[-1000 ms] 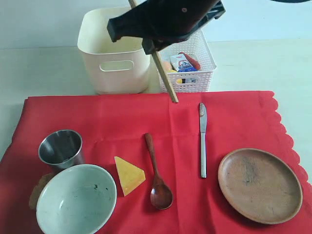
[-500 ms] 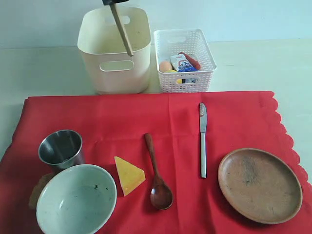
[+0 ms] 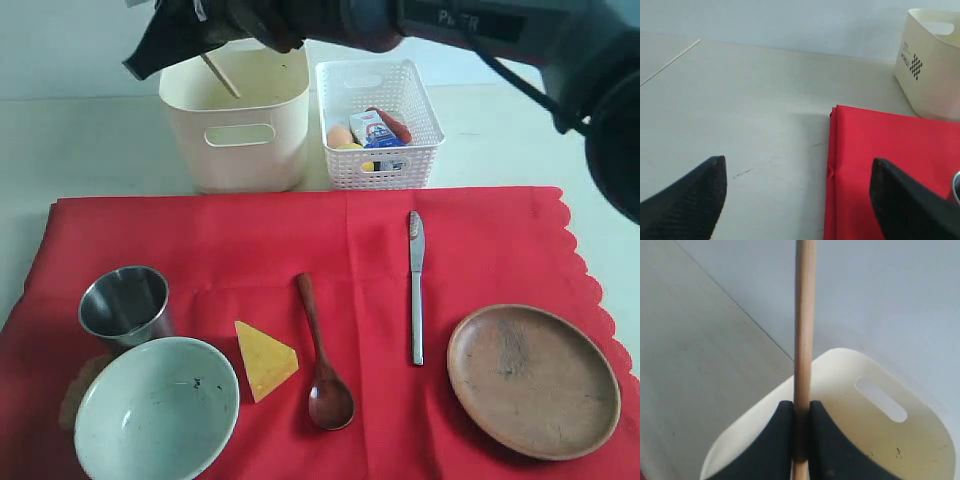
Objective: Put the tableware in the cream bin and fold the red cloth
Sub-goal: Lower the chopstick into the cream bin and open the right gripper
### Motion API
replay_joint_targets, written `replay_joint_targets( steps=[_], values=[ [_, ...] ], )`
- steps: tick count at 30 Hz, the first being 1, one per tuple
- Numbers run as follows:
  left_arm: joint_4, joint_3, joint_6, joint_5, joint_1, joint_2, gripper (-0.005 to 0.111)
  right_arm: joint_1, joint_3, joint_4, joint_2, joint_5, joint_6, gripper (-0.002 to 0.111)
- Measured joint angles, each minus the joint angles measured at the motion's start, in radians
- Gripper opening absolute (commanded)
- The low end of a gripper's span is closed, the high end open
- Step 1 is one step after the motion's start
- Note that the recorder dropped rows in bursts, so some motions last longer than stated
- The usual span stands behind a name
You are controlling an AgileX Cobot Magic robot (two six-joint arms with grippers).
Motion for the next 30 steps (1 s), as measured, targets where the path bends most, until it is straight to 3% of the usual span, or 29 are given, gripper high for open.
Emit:
replay_joint_targets(
  steps=[3, 7, 16, 30],
  values=[
    [0.000, 0.000, 0.000, 0.000, 0.000, 0.000, 0.075, -0.016, -0.011, -0.159, 0.024, 0.004, 0.241, 0.000],
    [0.000, 0.000, 0.000, 0.000, 0.000, 0.000, 0.075, -0.035, -0.015, -0.219, 0.037, 0.112, 0.482, 0.000],
    [0.000, 0.000, 0.000, 0.000, 0.000, 0.000, 0.075, -0.036, -0.015, -0.217, 0.091, 0.160, 0.633, 0.002],
    [0.000, 0.000, 0.000, 0.000, 0.000, 0.000, 0.075, -0.037, -0.015, -0.217, 0.122, 0.200, 0.721, 0.041]
  ],
)
